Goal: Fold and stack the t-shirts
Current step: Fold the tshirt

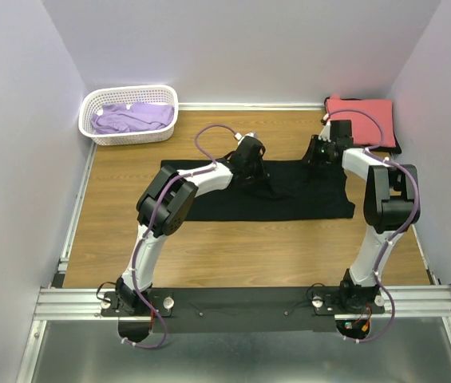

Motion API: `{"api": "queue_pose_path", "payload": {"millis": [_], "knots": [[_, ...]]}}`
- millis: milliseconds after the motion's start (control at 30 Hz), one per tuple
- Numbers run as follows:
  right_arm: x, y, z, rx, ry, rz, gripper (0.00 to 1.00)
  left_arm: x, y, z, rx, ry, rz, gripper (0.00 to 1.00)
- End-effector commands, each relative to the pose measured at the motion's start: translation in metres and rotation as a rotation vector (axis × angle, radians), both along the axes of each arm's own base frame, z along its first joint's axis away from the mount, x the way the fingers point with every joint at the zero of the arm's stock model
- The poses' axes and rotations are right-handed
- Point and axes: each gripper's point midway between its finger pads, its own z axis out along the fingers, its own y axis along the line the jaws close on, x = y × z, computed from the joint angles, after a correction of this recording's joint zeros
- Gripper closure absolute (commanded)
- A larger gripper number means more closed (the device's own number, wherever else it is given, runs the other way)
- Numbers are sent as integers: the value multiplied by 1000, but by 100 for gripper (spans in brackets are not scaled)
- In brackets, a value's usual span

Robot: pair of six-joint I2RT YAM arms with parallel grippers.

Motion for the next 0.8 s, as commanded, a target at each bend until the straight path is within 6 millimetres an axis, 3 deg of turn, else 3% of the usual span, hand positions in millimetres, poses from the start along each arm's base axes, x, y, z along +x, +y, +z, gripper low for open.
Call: {"api": "queue_pose_path", "payload": {"millis": [0, 233, 767], "knots": [[1, 3, -5, 4, 19, 53, 67, 9, -1, -5, 25, -40, 8, 84], [1, -6, -18, -41, 37, 43, 66, 9, -1, -7, 28, -37, 1, 84], [9, -7, -19, -56, 26, 58, 57, 6, -1, -10, 30, -30, -12, 84]]}}
